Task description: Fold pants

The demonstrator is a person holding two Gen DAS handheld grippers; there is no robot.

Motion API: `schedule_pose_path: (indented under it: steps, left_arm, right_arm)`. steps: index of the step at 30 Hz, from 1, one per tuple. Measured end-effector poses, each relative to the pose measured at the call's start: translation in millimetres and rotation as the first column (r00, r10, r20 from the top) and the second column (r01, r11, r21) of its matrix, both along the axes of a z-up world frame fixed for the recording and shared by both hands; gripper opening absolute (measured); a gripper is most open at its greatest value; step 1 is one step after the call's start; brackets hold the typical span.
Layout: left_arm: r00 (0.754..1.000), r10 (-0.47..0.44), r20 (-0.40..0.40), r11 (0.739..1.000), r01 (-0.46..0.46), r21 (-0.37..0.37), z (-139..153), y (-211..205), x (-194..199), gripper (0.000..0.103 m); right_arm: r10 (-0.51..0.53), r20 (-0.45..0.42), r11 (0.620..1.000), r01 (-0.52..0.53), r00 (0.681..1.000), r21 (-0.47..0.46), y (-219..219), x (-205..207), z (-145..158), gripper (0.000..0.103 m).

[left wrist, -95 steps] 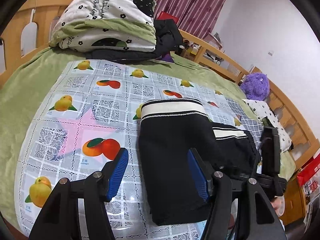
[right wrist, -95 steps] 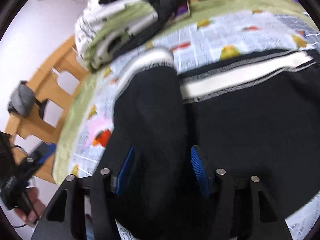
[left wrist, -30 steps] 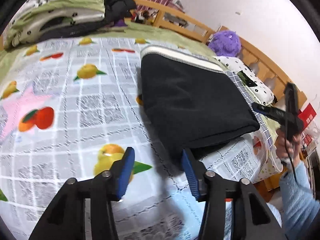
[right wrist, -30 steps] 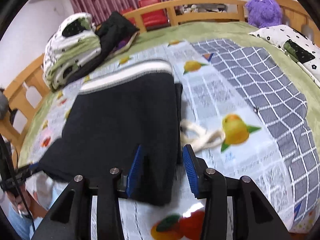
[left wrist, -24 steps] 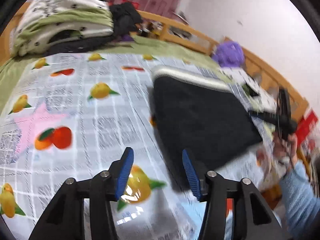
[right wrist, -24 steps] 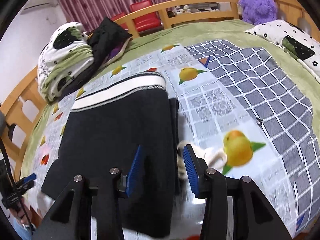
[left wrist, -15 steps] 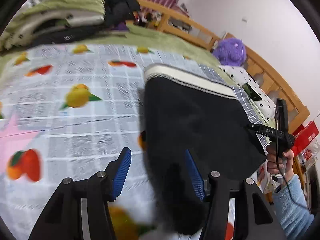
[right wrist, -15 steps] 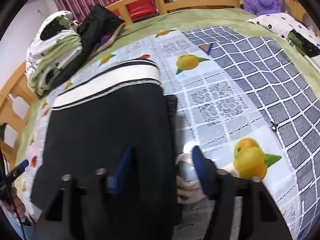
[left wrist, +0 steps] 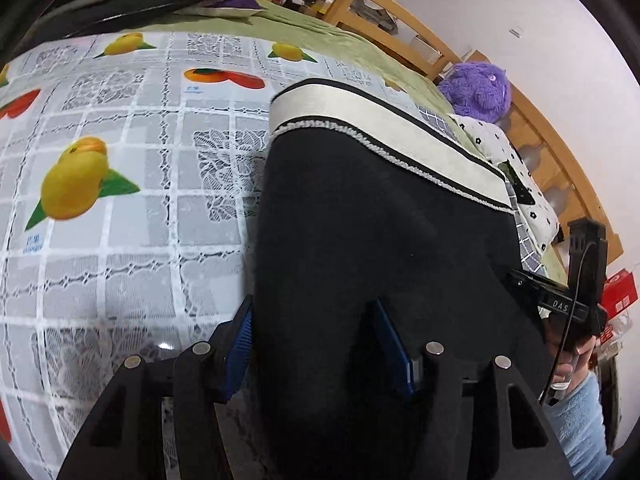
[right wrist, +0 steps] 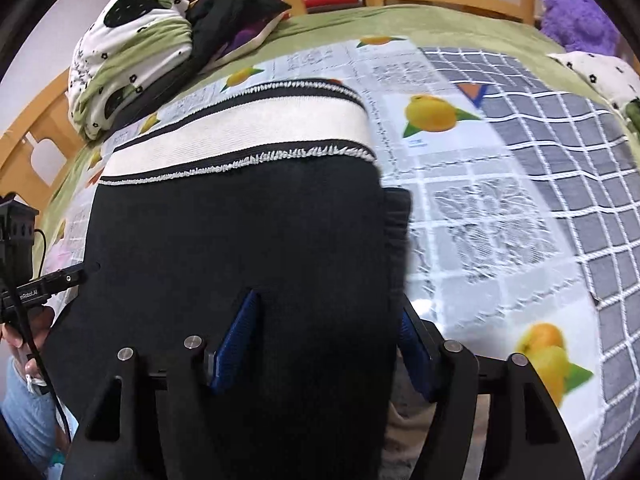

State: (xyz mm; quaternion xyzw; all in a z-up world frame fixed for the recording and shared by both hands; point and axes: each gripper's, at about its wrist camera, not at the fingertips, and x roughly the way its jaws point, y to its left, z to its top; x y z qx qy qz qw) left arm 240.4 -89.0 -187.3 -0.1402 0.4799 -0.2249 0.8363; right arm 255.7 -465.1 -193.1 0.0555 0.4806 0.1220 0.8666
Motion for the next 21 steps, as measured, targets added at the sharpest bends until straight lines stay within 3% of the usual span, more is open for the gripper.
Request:
schedule_pose_path:
  steps: [5,7,10,13,15,21]
  left_arm:
    - [1.000,-0.014,0.016,1.000,0.014,-0.009,0,-2,1,0.050]
    - [0.999,-0.027,0.032,0.999,0.027,-0.026,3,-3,0,0.030]
    - [0.998,-0.020,0.067,1.000,0.020,0.011,15,-6,-5,0.019]
    - [0.998,-0.012,0.055,0.998,0.015,-0.060,31,11,-4,0.012]
    - [0.999,0.007,0.044,0.990,-0.001,-0.139,45,37,-8,0.011]
    - [0.989,0.101,0.111,0.995,-0.100,-0.015,74,108,-39,0.011]
  right_arm:
    - [-0.001,-0.012,0.997,0.002,1.000,0.079,-8,1,-4,0.064]
    - [-0.018,-0.010,0.993,0.019,1.000,0.115,-11,0,-4,0.062]
    - [-0.068,-0.011,0.978,0.069,0.998,0.197,-20,-6,0,0.056]
    - [-0.130,0.005,0.948,0.123,0.992,0.294,-25,-19,18,0.032]
    - [-0.133,0.002,0.929,0.124,0.991,0.350,-17,-27,31,0.027]
    - [-0.006,0.016,0.925,-0.001,1.000,0.380,75,-31,38,0.024]
